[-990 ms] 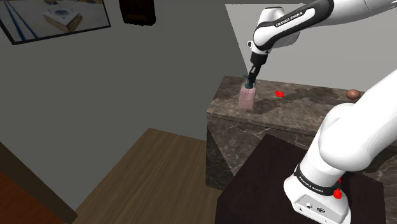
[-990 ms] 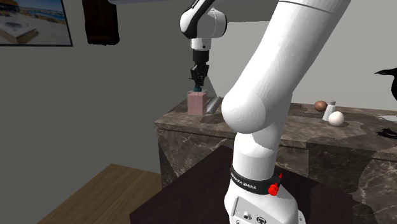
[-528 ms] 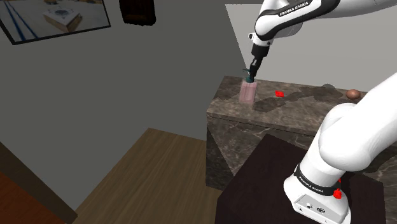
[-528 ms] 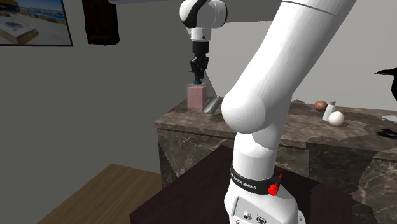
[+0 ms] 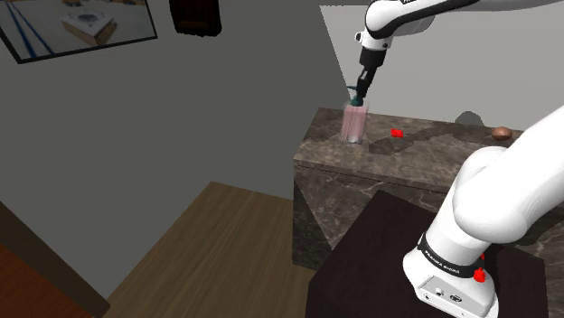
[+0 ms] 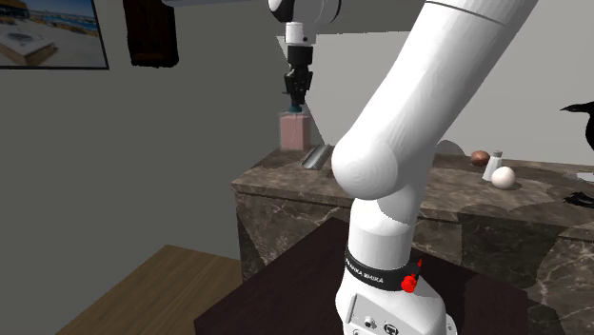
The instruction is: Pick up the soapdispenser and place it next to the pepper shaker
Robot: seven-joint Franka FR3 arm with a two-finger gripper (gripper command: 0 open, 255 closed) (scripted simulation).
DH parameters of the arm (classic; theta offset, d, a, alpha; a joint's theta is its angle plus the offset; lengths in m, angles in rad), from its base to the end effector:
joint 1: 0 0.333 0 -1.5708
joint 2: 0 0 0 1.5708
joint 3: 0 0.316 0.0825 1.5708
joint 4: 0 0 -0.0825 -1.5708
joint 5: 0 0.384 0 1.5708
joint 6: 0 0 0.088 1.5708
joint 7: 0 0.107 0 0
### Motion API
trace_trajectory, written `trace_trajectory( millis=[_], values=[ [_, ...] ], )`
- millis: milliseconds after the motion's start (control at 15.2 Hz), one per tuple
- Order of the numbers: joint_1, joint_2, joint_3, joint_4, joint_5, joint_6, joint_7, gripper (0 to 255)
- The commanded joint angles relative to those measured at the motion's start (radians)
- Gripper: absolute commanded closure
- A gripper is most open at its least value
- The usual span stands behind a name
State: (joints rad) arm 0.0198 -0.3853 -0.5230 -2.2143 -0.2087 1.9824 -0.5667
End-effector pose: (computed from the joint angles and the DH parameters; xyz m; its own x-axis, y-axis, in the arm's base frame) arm 0.3907 -0.2539 0.5200 0.9831 0.1605 0.0883 0.1547 -0.9856 0.0686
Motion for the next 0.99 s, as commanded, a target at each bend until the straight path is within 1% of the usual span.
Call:
trace_trajectory(
  millis=[0, 924],
  values=[
    [0.0, -0.009, 0.007, 0.017, -0.001, -0.027, 0.003, 255],
    [0.011, -0.005, 0.029, 0.208, 0.017, -0.213, -0.006, 255]
  ],
)
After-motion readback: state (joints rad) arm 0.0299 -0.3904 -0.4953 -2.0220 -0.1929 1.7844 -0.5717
